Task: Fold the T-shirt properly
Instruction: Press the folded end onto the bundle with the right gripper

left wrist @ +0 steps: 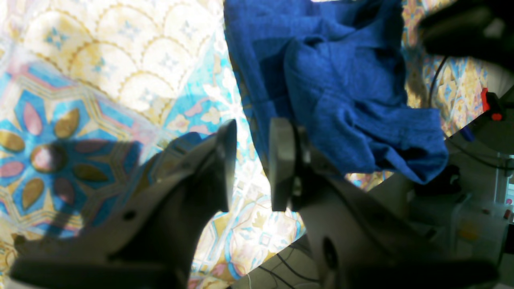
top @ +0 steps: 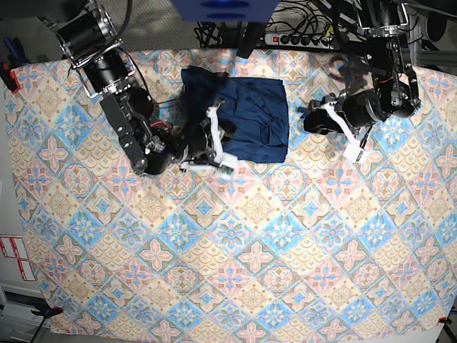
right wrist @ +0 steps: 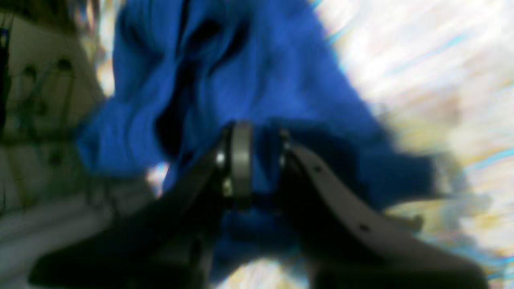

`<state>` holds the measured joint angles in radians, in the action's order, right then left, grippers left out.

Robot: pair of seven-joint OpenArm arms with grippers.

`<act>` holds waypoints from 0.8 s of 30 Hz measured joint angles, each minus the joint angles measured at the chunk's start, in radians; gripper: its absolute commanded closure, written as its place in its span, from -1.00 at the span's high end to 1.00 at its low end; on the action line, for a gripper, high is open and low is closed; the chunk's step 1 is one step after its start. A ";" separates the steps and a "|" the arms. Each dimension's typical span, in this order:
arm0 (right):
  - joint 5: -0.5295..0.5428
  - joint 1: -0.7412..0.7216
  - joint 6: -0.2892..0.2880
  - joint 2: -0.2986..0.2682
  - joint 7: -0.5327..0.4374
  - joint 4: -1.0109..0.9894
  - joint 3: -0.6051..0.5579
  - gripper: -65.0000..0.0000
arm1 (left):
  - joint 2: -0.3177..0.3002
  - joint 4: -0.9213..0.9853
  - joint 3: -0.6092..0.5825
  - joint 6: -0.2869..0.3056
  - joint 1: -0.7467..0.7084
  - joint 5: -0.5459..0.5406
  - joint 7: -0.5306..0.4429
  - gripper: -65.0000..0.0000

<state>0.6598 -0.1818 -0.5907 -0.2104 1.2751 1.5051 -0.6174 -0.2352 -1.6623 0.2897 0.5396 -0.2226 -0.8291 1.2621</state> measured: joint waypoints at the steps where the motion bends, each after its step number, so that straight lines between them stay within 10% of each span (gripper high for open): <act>1: -0.003 0.008 0.000 -0.004 0.002 -0.001 -0.035 -0.77 | 0.000 0.000 0.000 0.000 0.000 -0.001 -0.001 -0.58; 11: 0.051 -0.113 -0.003 0.006 -0.014 0.019 -0.367 -0.77 | 0.000 0.000 0.001 0.000 -0.002 0.006 -0.003 -0.58; 24: 0.043 -0.134 -0.003 0.003 -0.055 0.018 -0.188 -0.76 | 0.000 0.000 0.001 0.000 -0.005 0.000 -0.003 -0.58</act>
<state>0.7025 -0.3157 -0.5938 -0.2077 1.2201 1.5230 -0.8055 -0.2356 -1.6623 0.2905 0.5396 -0.2276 -0.8291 1.2594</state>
